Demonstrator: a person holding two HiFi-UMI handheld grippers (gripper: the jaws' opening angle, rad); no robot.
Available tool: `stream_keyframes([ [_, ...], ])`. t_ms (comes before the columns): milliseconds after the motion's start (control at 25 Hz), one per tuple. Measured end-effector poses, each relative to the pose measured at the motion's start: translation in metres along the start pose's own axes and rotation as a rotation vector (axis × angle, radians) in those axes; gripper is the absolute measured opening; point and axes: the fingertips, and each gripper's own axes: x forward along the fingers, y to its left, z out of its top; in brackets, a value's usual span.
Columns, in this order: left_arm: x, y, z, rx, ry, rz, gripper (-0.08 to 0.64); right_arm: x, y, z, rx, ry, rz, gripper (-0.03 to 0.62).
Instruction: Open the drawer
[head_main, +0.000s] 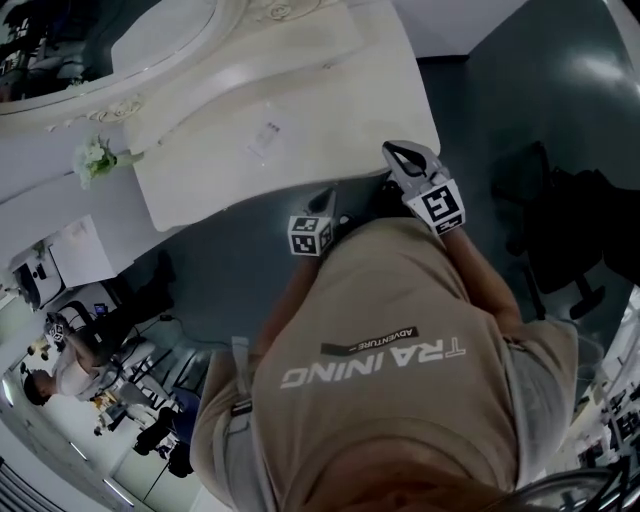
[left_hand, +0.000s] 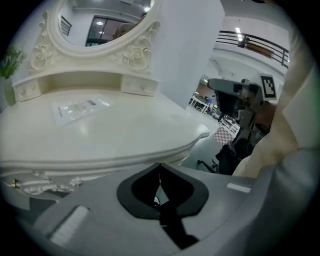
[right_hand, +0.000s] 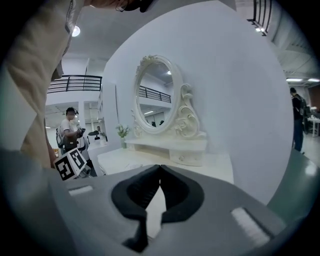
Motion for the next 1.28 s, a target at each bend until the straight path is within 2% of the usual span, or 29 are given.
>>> stream_keyframes([
  [120, 0.017, 0.004, -0.010, -0.055, 0.037, 0.025, 0.008, -0.002, -0.018, -0.004, 0.005, 0.016, 0.020, 0.003],
  [280, 0.037, 0.015, -0.026, -0.165, 0.113, 0.057, 0.009, -0.004, -0.035, -0.012, 0.013, 0.028, 0.014, 0.003],
  [360, 0.045, 0.020, -0.031, -0.192, 0.140, 0.066, 0.011, -0.008, -0.040, -0.017, 0.021, 0.037, 0.009, 0.003],
  [560, 0.059, 0.030, -0.032, -0.204, 0.150, 0.085, 0.032, -0.022, -0.041, -0.025, 0.023, 0.051, 0.004, 0.003],
  [640, 0.063, 0.028, -0.046, -0.222, 0.183, 0.079, 0.153, -0.030, -0.041, -0.027, 0.026, 0.058, -0.004, 0.003],
  [800, 0.070, 0.022, -0.046, -0.227, 0.184, 0.058, 0.153, -0.039, -0.047, -0.027, 0.012, 0.067, -0.026, 0.003],
  [1080, 0.085, 0.028, -0.048, -0.260, 0.194, 0.068, 0.141, -0.054, -0.044, -0.031, -0.012, 0.077, -0.043, 0.003],
  [1280, 0.085, 0.028, -0.051, -0.217, 0.224, 0.058, 0.140, -0.060, -0.040, -0.033, -0.007, 0.069, -0.058, 0.003],
])
